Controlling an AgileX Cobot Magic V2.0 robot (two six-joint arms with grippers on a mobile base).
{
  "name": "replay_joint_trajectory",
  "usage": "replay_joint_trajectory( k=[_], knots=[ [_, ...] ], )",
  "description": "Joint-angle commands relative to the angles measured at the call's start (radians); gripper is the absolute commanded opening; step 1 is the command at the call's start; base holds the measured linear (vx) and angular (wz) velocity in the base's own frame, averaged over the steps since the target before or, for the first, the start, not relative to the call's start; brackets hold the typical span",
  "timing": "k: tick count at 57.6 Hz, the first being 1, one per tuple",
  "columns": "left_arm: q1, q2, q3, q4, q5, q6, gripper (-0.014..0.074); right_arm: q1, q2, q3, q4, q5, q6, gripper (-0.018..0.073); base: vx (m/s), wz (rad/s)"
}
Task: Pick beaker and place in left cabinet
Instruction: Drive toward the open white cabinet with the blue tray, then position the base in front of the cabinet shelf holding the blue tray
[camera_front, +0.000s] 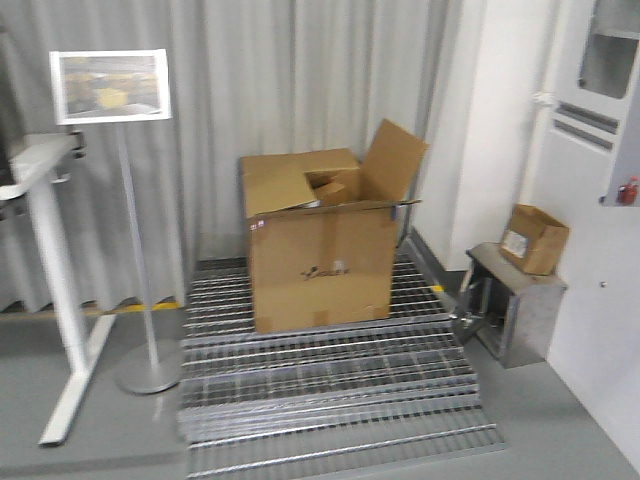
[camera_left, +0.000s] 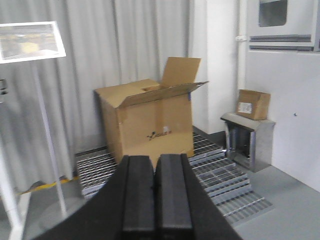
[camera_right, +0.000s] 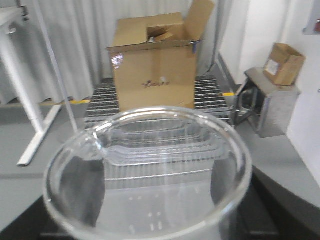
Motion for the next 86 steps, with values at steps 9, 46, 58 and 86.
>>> replay_joint_trajectory(
  k=[9, 46, 58, 86],
  knots=[
    [-0.006, -0.017, 0.016, -0.008, -0.084, -0.003, 0.0001, -0.001, 0.0, -0.028, -0.026, -0.074, -0.002, -0.0006, 0.57, -0.5],
    [-0.006, -0.017, 0.016, -0.008, -0.084, -0.003, 0.0001, -0.001, 0.0, -0.028, -0.026, -0.074, -0.002, -0.0006, 0.53, -0.63],
    [-0.006, -0.017, 0.016, -0.008, -0.084, -0.003, 0.0001, -0.001, 0.003, -0.028, -0.026, -0.074, -0.002, -0.0006, 0.45, -0.74],
    [-0.006, -0.017, 0.016, -0.008, -0.084, -0.003, 0.0001, -0.001, 0.003, -0.028, -0.026, -0.075, -0.002, -0.0006, 0.35, -0.68]
  ],
)
